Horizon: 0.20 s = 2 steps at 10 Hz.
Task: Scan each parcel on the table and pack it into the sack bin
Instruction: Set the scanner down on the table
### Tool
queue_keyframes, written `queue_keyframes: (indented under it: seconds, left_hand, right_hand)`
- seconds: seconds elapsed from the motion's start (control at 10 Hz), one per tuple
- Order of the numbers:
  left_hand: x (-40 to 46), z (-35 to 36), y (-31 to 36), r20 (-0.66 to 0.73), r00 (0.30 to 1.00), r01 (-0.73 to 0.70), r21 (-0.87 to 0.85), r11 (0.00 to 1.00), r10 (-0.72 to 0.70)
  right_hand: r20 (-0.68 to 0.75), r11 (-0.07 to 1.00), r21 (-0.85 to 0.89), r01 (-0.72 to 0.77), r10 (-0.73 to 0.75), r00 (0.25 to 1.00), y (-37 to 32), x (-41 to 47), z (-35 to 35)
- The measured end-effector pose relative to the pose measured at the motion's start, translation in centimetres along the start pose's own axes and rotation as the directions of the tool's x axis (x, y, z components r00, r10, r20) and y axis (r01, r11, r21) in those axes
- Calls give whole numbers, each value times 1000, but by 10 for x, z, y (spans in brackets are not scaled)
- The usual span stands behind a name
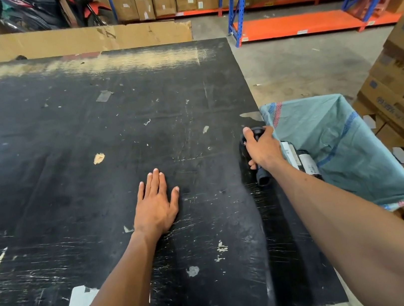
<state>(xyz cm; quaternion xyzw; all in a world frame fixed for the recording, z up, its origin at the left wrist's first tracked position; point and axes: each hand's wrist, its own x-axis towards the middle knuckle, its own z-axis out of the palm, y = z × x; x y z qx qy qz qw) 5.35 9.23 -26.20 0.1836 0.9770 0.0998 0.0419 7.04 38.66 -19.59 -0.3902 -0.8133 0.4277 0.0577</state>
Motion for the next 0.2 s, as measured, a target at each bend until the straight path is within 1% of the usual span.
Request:
queue_keyframes:
  seconds: [0.1,0.2]
  left_hand:
    - [0,-1,-1,3,1000,-2,-8,1000,2]
    - [0,-5,0,-19,1000,-1,-23,1000,1]
  right_hand:
    - [22,995,-93,29,-27,999,0,-10,-8]
    - [2,986,-130,105,-106,994,11,-36,-18]
